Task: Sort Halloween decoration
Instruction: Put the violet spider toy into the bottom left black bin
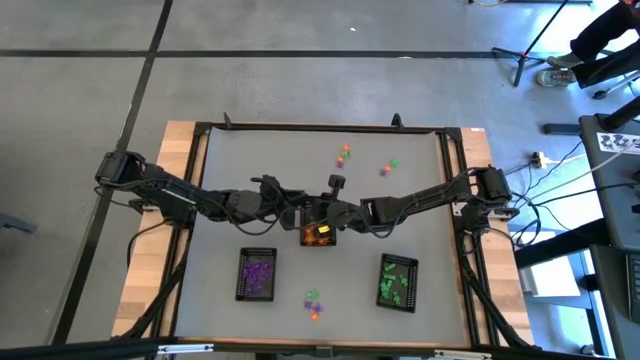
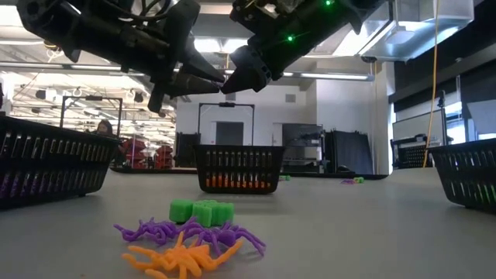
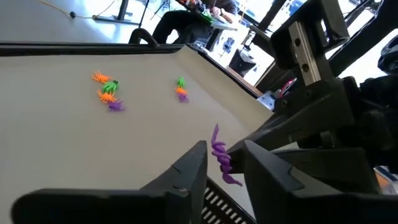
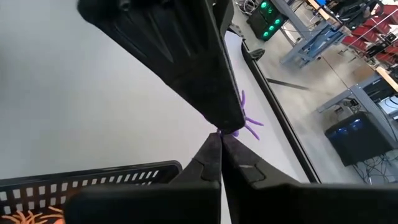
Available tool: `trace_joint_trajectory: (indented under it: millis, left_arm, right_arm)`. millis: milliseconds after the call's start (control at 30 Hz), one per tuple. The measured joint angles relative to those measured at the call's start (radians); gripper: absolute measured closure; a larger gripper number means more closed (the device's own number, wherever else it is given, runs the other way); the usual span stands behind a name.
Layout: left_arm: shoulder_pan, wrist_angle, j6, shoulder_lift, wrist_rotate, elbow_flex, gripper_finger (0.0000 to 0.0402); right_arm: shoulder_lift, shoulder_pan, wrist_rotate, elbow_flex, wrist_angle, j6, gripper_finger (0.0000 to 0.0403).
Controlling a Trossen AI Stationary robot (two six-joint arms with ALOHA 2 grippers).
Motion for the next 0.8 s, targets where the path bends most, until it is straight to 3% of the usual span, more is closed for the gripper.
trace_joint_trajectory:
  millis: [333, 500, 633, 800]
  left_arm:
    - [0.000, -0.001, 0.082, 0.000, 0.051, 0.000, 0.0392]
    - [0.000, -0.003, 0.107, 0.000, 0.068, -0.001, 0.0398]
    - [0.000, -0.004, 0.131, -0.005, 0.081, -0.001, 0.0400]
    - [-0.001, -0.063, 0.149, -0.049, 0.101, 0.000, 0.0401]
  right_arm:
    - [0.000, 0.001, -0.003, 0.000, -0.004, 0.000, 0.0402]
    - [0.000, 0.001, -0.038, -0.001, -0.010, 0.004, 0.0397]
    - [-0.001, 0.001, -0.063, -0.001, -0.022, 0.027, 0.0353]
    - [-0.012, 0.014, -0.047, -0.001, -0.050, 0.026, 0.0264]
